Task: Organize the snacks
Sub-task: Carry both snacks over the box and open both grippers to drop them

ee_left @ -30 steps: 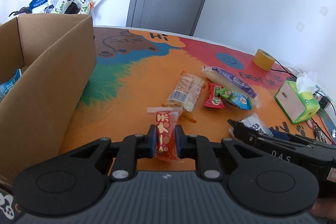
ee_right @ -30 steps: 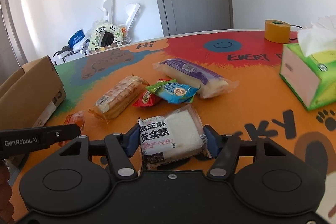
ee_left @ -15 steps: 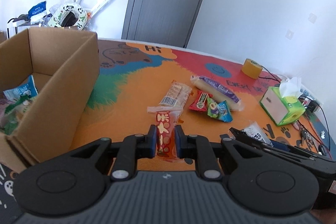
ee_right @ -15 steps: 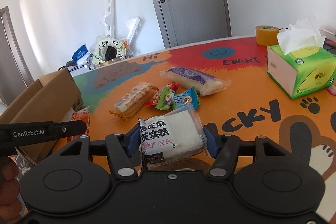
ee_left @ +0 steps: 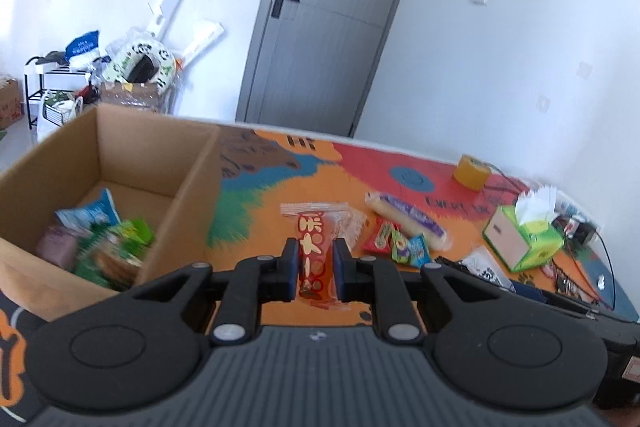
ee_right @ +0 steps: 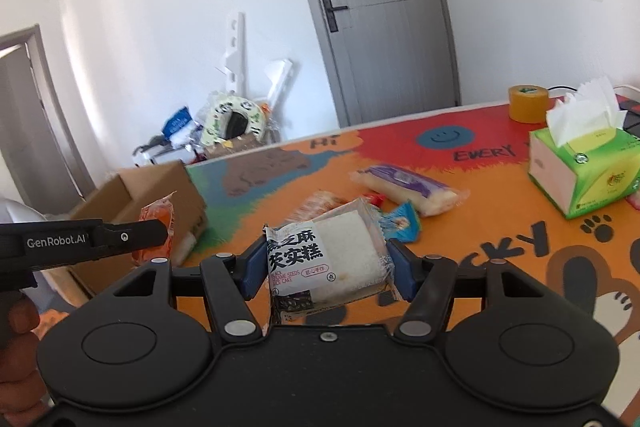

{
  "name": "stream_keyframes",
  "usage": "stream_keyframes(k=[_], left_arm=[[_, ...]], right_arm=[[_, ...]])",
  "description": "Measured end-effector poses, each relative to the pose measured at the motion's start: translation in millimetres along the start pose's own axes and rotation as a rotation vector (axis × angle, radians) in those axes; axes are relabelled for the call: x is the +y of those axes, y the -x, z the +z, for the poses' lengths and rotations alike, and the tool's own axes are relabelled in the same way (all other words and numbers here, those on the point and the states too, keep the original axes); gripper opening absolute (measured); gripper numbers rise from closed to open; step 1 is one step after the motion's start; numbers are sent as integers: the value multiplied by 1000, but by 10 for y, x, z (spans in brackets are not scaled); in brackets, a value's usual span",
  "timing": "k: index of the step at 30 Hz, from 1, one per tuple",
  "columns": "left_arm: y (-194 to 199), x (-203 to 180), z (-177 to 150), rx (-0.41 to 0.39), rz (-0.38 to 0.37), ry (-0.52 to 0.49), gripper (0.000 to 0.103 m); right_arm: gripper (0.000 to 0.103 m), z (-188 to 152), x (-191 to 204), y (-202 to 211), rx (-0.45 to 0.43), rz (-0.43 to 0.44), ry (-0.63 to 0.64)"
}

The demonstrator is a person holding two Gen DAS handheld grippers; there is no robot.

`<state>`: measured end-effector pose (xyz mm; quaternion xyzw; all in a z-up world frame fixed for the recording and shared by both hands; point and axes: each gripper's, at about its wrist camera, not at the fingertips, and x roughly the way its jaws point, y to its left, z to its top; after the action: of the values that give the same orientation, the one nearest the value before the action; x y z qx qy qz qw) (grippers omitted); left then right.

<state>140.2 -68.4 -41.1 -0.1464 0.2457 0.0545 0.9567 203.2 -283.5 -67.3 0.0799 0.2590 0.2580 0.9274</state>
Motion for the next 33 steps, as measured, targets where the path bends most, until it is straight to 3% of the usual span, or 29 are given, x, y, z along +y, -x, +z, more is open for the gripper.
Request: stream_keyframes(k=[13,33], left_arm=[[340,269,121,-73,28,22,17],[565,906,287,-127,120,77,17]], right_arm=[[61,114,330,67,-52,23,12],[61,216,947,-142,-46,122,92]])
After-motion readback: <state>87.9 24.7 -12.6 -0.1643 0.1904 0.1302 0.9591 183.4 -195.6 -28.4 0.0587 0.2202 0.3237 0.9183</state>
